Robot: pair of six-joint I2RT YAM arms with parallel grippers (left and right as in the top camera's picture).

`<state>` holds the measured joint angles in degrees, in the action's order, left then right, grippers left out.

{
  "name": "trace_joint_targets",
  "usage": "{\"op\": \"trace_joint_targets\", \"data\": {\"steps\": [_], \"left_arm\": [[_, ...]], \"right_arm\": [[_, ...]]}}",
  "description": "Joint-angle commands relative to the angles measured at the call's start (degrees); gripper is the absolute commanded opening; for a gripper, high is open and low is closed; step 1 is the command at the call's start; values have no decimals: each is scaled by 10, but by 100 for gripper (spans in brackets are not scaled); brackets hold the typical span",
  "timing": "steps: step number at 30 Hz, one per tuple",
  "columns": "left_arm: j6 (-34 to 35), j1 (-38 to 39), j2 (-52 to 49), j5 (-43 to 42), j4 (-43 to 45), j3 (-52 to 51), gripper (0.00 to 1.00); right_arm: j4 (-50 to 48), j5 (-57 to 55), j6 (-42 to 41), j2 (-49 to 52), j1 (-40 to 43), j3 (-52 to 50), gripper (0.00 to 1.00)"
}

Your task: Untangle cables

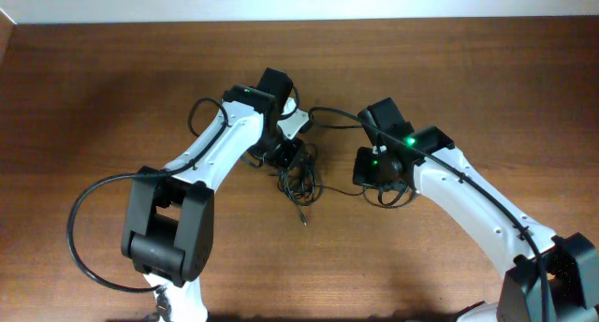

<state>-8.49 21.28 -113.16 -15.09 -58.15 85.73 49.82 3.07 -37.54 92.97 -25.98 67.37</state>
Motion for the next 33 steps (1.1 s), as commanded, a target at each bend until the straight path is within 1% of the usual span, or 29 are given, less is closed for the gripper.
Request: {"op": "trace_joint_targets", "data": {"steps": [1,2,6,8,9,10,12,16,18,19,21,22,24,26,28,29,30,31,32,33], "left_arm": [[-2,-2,-4,29,0,3,0],[-4,-2,-4,26,0,3,0],[-82,-2,-4,-83,-12,3,0],[-110,-2,-4,-124,-26,6,0],[-136,-5,-3,-164,-44,12,0],[-137,-9,-2,-180,-54,20,0],[-138,-28,2,-214,-84,49,0],[-140,-57,4,-284,-125,94,0],[-140,-61,4,-309,-135,94,0],[-140,-61,4,-319,-137,94,0],[-144,-61,4,-348,-140,94,0],[-146,-61,4,-354,-142,94,0],[-158,-61,4,-353,-151,94,0],[-177,-61,4,-353,-157,94,0],[-201,-61,4,-351,-159,94,0],[-219,-61,4,-351,-159,94,0],[-235,-61,4,-351,-159,94,0],[-244,-61,4,-351,-159,94,0],[-244,-61,4,-351,-159,94,0],[-247,-61,4,-350,-159,94,0]], "right_arm": [[2,-78,-4,4,-3,1,4],[1,-76,-4,4,-3,1,4],[0,-12,-13,4,-3,1,4],[-6,1,-58,4,-3,0,4],[-12,2,-100,4,-3,0,4],[-17,7,-136,4,-3,0,4],[-28,19,-178,4,-3,0,4],[-59,31,-204,4,-3,-1,4],[-99,56,-214,4,-8,-14,4],[-117,55,-235,4,-14,-24,4],[-179,54,-276,4,-26,-59,4],[-228,57,-291,4,-31,-81,4],[-310,99,-289,4,-33,-105,4],[-337,144,-273,4,-33,-107,4],[-330,157,-205,4,-33,-107,4],[-315,165,-157,4,-33,-107,5],[-313,185,-121,4,-33,-107,17],[-319,210,-94,3,-33,-107,40],[-321,223,-67,-2,-32,-107,49],[-317,224,-41,-10,-32,-106,54]]}}
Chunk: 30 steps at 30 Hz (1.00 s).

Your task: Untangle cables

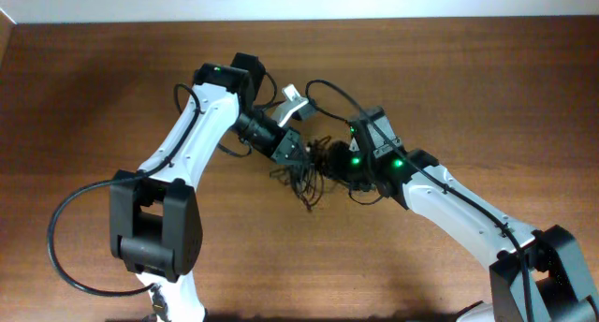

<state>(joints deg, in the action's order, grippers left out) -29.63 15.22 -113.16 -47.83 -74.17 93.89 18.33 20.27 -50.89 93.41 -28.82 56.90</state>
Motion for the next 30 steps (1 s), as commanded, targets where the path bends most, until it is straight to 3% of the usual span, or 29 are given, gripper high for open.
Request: {"op": "trace_joint_targets", "data": {"steps": [1,5,6,7,10,12,14,15,17,19,20,24,27,30], "left_arm": [[-63,0,4,-19,-2,12,0],[-139,0,4,-17,-14,12,0],[-122,0,4,-11,-14,12,0],[-116,0,4,-1,-15,12,0],[-139,0,4,-2,0,12,0],[-265,5,4,-4,-18,12,0],[-436,19,4,-4,-69,12,0],[-522,23,4,2,-101,12,0],[-499,19,4,20,-82,12,0],[-406,15,4,15,-65,12,0],[-403,15,4,11,-64,12,0],[-526,18,4,11,-73,12,0],[-691,41,4,27,-135,12,0],[-695,68,4,105,-136,4,0]], "right_arm": [[3,52,123,-35,-3,-1,56],[32,48,181,-131,16,0,64],[44,48,181,-156,31,0,79],[69,48,181,-181,50,0,86],[130,54,207,-223,95,0,88],[141,81,291,-226,112,0,88],[153,78,316,-226,134,0,88],[157,73,316,-226,155,0,98],[158,75,343,-227,204,0,98],[165,90,377,-226,236,0,92],[171,100,388,-226,246,0,92],[242,121,504,-226,250,0,85],[274,123,552,-225,250,0,77],[287,132,558,-218,250,0,63]]}}
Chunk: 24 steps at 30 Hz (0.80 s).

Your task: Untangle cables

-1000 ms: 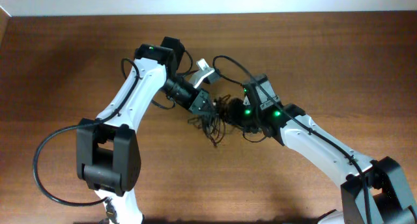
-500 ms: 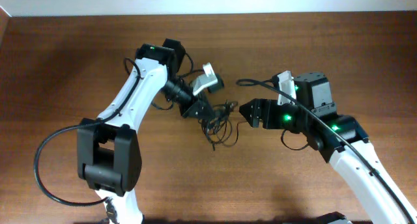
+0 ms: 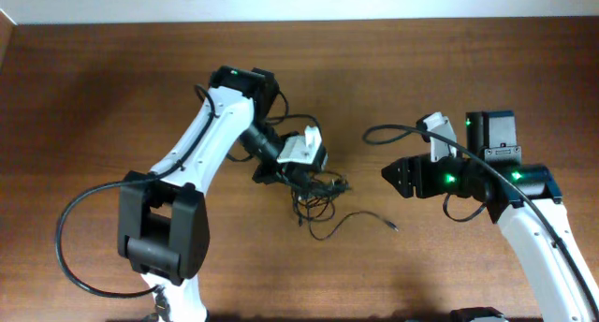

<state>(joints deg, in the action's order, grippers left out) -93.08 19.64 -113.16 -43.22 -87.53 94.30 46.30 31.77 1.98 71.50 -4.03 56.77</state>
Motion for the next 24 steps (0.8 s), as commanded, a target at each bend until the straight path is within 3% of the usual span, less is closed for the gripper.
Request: {"op": "trace_joint_targets", "data": {"steps": [1,5,8,10,13,16,20,24], "left_arm": [[-61,36,4,67,2,-5,0],[-60,69,4,109,29,-6,0],[-58,68,4,40,9,-6,0],[-168,68,4,40,-23,-6,0],[-200,69,4,45,-36,-5,0],[-334,69,4,45,-75,-5,0],[-334,69,4,73,-73,-3,0],[-334,64,4,76,-66,-3,0]], "right_arm": [[24,42,73,9,3,1,57],[69,60,114,40,2,1,54],[71,91,132,47,2,1,52],[78,118,143,47,2,1,54],[88,152,148,48,-13,0,61],[83,152,160,56,-58,0,61],[76,151,158,110,-89,0,61],[51,207,155,202,-91,0,55]]}}
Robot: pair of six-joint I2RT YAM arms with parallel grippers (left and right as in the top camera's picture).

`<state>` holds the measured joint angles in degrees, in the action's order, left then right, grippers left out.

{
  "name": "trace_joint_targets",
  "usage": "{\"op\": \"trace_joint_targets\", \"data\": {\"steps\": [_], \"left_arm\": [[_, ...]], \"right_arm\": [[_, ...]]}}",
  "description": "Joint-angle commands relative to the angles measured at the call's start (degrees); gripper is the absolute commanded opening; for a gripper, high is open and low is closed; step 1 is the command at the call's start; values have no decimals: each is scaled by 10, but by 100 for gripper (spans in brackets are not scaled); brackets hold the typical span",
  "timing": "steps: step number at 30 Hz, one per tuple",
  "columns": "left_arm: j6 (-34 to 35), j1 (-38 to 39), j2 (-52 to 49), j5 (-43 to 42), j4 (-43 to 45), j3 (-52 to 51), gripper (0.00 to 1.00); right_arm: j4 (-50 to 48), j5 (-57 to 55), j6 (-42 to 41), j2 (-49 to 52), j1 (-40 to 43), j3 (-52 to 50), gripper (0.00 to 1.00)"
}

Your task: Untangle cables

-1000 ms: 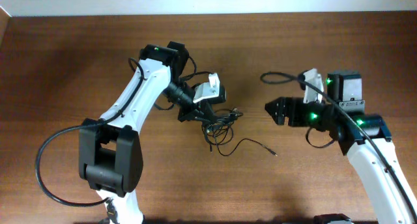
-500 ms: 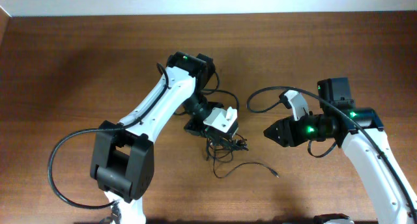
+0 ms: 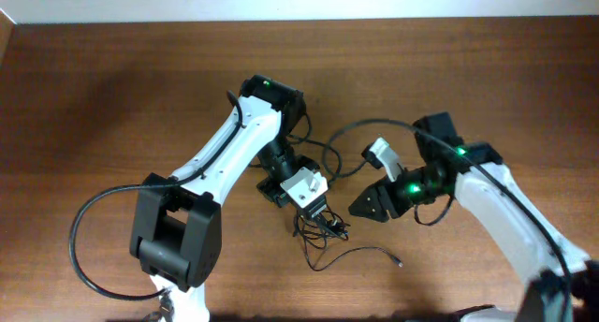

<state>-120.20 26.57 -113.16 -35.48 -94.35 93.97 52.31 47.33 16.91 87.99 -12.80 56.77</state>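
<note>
A dark tangle of thin black cables [image 3: 321, 230] lies on the wooden table near the middle. One loose strand [image 3: 360, 254] trails right from it to a small plug [image 3: 400, 262]. My left gripper [image 3: 314, 215] points down into the top of the tangle and looks shut on it; its white wrist camera sits just above. My right gripper [image 3: 356, 208] hangs to the right of the tangle, tips toward it and a short gap away, open with nothing seen between the fingers.
The arms' own black cables loop above the work area, one arching from the left wrist toward the right arm [image 3: 370, 125]. The left arm [image 3: 225, 153] crosses the table's left half. The table's far edge meets a white wall [image 3: 299, 2].
My left gripper has moved down and toward the front with the tangle. My right gripper has come back left and down from the right side, close to the tangle. The loose strand still lies in front.
Both grippers stood close together at the tangle near the table's back, then pressed in on it from both sides. After that my right gripper was far to the right and a strand lay stretched out of the bundle. Now both grippers are near the tangle again, further forward.
</note>
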Motion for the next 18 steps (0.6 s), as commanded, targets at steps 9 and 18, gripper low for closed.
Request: {"op": "trace_joint_targets", "data": {"steps": [9,18], "left_arm": [[-63,-9,4,-1,10,0,0],[-63,-9,4,-1,7,0,0]], "right_arm": [[-72,174,-41,167,-20,0,52],[-134,16,-171,166,-59,2,19]]}}
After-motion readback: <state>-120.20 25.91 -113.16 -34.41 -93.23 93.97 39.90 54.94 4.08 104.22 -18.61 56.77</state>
